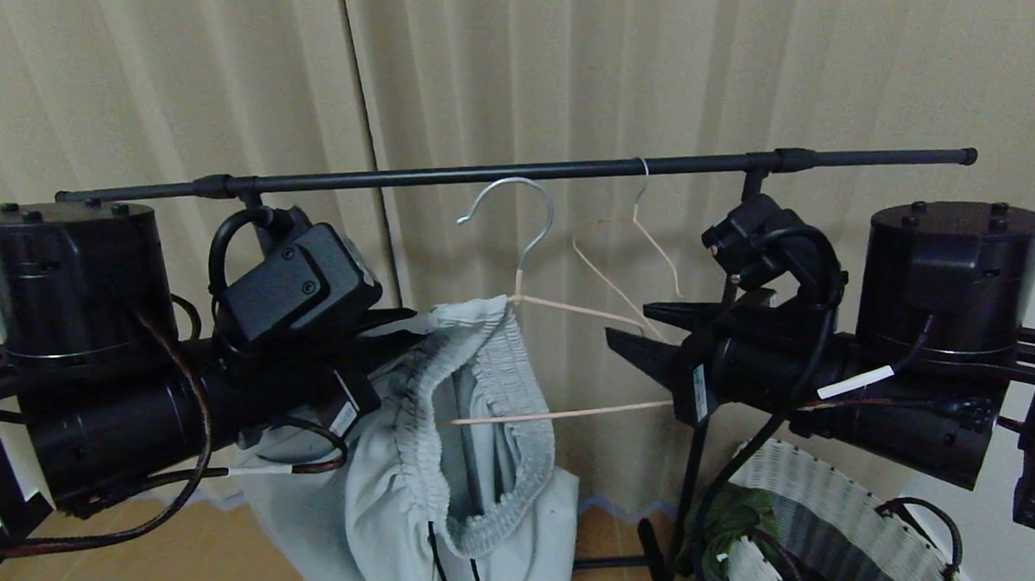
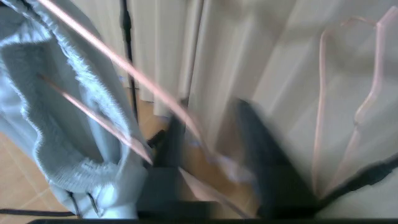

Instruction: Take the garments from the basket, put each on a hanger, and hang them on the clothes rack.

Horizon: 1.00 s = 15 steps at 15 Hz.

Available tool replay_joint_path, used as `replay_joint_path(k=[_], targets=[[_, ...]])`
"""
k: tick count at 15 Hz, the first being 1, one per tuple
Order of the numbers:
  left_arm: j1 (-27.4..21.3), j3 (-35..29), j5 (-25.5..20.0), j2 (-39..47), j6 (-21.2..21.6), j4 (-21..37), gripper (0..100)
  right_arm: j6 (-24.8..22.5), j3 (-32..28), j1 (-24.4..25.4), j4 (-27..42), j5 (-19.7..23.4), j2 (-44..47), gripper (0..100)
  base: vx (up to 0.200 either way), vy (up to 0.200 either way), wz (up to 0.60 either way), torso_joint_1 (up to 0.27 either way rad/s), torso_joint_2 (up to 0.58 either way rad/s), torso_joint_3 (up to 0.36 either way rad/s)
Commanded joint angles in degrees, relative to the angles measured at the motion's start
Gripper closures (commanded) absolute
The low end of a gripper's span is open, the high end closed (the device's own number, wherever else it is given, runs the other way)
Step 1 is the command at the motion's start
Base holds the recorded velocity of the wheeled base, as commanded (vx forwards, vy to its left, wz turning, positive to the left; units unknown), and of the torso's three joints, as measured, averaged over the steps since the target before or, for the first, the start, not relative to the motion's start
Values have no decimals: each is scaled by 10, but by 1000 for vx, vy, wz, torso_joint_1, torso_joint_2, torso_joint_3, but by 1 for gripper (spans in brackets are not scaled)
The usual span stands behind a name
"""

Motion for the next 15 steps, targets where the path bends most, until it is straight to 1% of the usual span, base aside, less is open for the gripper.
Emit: replay_joint_path(k=[1, 2, 4, 5, 6, 7, 8, 9, 10, 13, 15], targets=[[0, -1, 0, -1, 0, -3, 100, -2, 1, 1, 2, 1, -2, 0, 0, 0, 0, 0, 0, 0], [1, -1, 2, -1, -1, -2, 100, -2, 2, -1, 2, 1, -4, 0, 0, 0, 0, 0, 0, 0], [19, 1, 25, 0, -1, -2, 100, 0, 4, -2, 2, 1, -15, 0, 0, 0, 0, 0, 0, 0], [32, 1, 41, 1, -8, -1, 100, -1, 4, -9, 2, 1, -23, 0, 0, 0, 0, 0, 0, 0], [32, 1, 41, 1, -8, -1, 100, -1, 4, -9, 2, 1, -23, 0, 0, 0, 0, 0, 0, 0], [39, 2, 78, 2, -45, -1, 100, -1, 9, -16, 2, 1, -31, 0, 0, 0, 0, 0, 0, 0], [39, 5, 104, 1, -80, 0, 100, -1, 18, -19, 2, 1, -37, 0, 0, 0, 0, 0, 0, 0], [40, 5, 119, 0, -104, 1, 100, 0, 26, -24, 2, 1, -40, 0, 0, 0, 0, 0, 0, 0], [44, 7, 129, 0, -121, 1, 100, 0, 30, -25, 2, 1, -43, 0, 0, 0, 0, 0, 0, 0], [69, 7, 145, 0, -140, 1, 100, 0, 37, -26, 2, 2, -49, 0, 0, 0, 0, 0, 0, 0], [73, 4, 142, 3, -184, -5, 100, 1, 53, -25, 1, 3, -50, 0, 0, 0, 0, 0, 0, 0]])
